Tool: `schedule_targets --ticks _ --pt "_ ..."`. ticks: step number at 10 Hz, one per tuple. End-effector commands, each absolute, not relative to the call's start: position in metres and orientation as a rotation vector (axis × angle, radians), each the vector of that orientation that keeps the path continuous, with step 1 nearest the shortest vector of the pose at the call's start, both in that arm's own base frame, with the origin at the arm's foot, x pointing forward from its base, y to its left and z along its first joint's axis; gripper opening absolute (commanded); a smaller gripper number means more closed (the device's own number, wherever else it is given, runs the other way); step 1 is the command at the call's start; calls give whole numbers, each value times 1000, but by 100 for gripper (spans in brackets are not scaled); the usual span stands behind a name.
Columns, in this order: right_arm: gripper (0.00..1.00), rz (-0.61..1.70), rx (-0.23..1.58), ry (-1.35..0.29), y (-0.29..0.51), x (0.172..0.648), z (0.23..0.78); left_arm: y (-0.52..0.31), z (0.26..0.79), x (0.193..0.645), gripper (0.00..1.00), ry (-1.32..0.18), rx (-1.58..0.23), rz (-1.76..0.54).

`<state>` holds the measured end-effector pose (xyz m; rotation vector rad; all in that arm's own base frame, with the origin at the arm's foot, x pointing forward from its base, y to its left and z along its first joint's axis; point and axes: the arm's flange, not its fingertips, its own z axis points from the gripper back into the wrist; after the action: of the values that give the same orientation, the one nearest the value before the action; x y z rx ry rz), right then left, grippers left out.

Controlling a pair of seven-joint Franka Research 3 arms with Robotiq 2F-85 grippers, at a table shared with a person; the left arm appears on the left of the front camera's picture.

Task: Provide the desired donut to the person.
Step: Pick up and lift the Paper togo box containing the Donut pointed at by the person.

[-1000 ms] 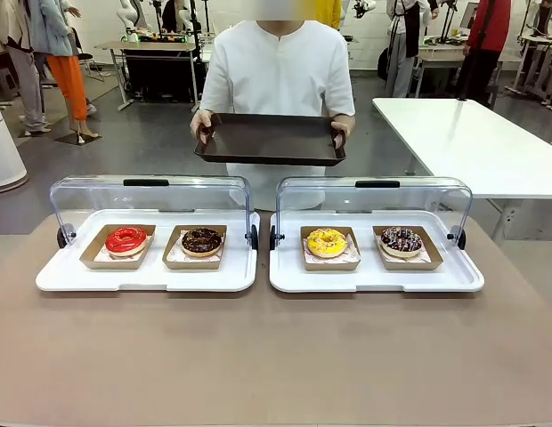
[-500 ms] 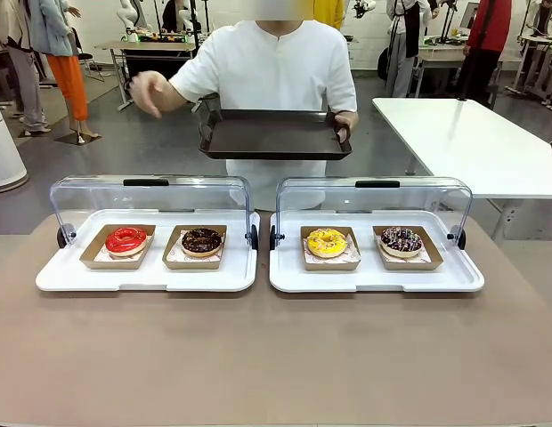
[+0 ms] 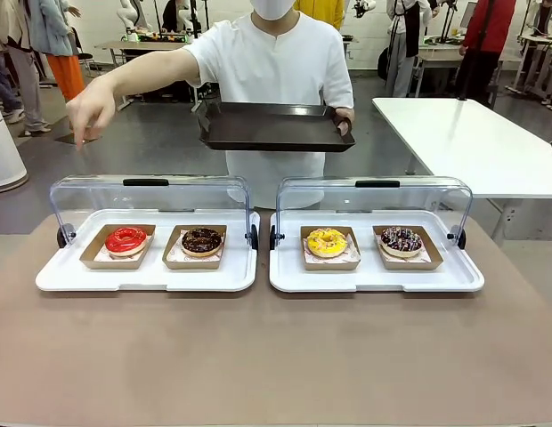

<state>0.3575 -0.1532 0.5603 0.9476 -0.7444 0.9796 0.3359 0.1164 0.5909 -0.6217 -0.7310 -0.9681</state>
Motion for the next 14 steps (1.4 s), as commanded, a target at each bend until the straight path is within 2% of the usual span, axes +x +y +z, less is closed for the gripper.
schedule_targets --ticks 1,14 --pt "100 981 959 -754 -153 358 560 117 591 336 100 -746 -628 -987" --pt "100 981 959 -754 -153 358 560 117 591 336 100 -746 -628 -987"
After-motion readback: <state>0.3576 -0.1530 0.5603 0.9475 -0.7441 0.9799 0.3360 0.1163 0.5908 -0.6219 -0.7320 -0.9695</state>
